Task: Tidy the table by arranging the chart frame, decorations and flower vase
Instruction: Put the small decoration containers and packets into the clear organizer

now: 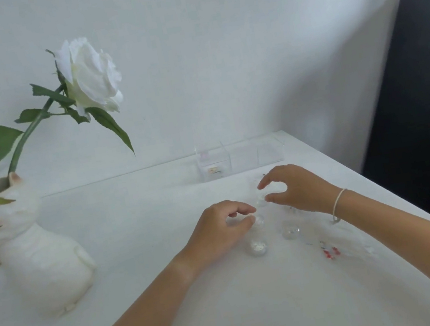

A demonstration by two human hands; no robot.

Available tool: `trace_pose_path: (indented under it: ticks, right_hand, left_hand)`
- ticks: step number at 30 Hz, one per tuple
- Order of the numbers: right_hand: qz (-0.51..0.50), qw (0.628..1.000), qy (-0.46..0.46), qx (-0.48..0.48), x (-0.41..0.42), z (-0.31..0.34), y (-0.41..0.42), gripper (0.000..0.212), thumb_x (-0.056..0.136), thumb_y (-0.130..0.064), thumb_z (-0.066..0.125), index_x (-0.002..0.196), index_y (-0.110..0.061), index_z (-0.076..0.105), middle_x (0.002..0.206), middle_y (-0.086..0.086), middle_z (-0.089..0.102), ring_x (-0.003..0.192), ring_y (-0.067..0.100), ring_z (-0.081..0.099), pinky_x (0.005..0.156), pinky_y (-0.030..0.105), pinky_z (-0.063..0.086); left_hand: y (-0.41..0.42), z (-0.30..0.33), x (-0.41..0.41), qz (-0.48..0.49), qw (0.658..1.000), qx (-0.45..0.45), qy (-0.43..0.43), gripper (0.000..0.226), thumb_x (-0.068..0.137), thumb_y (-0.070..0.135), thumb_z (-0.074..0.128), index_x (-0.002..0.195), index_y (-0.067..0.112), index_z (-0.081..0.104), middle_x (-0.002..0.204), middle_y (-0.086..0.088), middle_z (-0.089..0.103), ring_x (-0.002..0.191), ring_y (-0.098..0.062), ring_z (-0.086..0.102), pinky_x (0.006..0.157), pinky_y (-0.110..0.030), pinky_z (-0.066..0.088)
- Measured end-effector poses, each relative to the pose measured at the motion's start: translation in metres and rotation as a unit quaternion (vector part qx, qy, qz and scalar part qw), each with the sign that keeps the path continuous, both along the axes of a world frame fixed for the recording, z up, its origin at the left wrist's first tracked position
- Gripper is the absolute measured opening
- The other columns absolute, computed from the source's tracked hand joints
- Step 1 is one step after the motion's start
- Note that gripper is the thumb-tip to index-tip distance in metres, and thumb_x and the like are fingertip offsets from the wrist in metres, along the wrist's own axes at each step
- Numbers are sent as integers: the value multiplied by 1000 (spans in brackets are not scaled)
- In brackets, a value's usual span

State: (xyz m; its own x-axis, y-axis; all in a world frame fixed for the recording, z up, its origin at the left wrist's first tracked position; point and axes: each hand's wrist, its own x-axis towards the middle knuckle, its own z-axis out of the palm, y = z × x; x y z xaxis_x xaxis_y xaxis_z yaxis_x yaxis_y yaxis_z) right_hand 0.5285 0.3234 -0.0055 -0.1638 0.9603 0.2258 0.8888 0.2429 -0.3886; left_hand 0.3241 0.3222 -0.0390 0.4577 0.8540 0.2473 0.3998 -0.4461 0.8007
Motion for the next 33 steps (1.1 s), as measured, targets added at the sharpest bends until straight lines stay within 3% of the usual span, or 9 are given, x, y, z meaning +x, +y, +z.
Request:
trace_pose_path:
  ticks: [3, 6, 10, 15, 20, 27, 33]
  right_hand:
    - [-11, 1000, -28, -4, 1, -3, -3, 23, 84, -29, 60, 107, -28, 63, 121, -6, 61, 117, 16, 49, 103, 33, 36]
    - [-18, 999, -31, 1, 5, -6, -6, 22, 85, -29, 59, 107, -27, 63, 123, -5, 60, 117, 17, 49, 104, 34, 35]
    - [-19, 1000, -20, -2, 7, -6, -6, 24, 84, -32, 60, 108, -27, 63, 122, -6, 61, 116, 16, 50, 104, 35, 35]
    - [-11, 1000, -19, 0, 1, -8, -3, 25, 83, -35, 61, 107, -28, 63, 120, -7, 62, 115, 16, 49, 102, 33, 36]
    - [-6, 1000, -13, 18, -3, -13, 2, 20, 82, -32, 63, 100, -25, 65, 111, -5, 67, 107, 18, 53, 94, 30, 38]
    - [5, 999, -6, 47, 1, -19, 4, 16, 82, -31, 64, 97, -25, 66, 107, -5, 68, 102, 18, 55, 89, 28, 37]
    - [20, 997, 31, 72, 9, -14, 8, 15, 81, -29, 65, 95, -23, 67, 102, -6, 68, 94, 13, 54, 83, 22, 38]
  left_hand:
    - [-6, -2, 3, -5, 1000, 6, 7, 12, 79, 33, 66, 90, 35, 69, 91, 26, 63, 85, 16, 50, 67, 0, 34]
    - [-8, -2, 4, -2, 1000, 9, 11, 14, 79, 32, 66, 93, 32, 69, 93, 24, 64, 87, 11, 52, 70, -1, 34]
    - [-7, -3, 4, -4, 999, 16, 32, 18, 79, 32, 68, 96, 29, 69, 100, 15, 66, 98, -2, 55, 80, -11, 39]
    - [-6, -4, 5, 7, 1000, 5, 26, 16, 78, 32, 69, 94, 30, 70, 101, 14, 68, 97, -4, 55, 79, -13, 39]
    - [-4, -4, 4, 6, 1000, -8, 18, 13, 77, 32, 71, 89, 30, 71, 89, 21, 66, 83, 7, 53, 70, -4, 36]
    - [-3, -6, 4, 8, 1000, 8, 23, 13, 76, 30, 71, 89, 29, 71, 88, 16, 68, 79, 8, 52, 67, -2, 36]
    - [0, -4, 4, 35, 999, 4, -2, 10, 76, 29, 71, 82, 37, 69, 80, 31, 64, 80, 7, 53, 64, -2, 36]
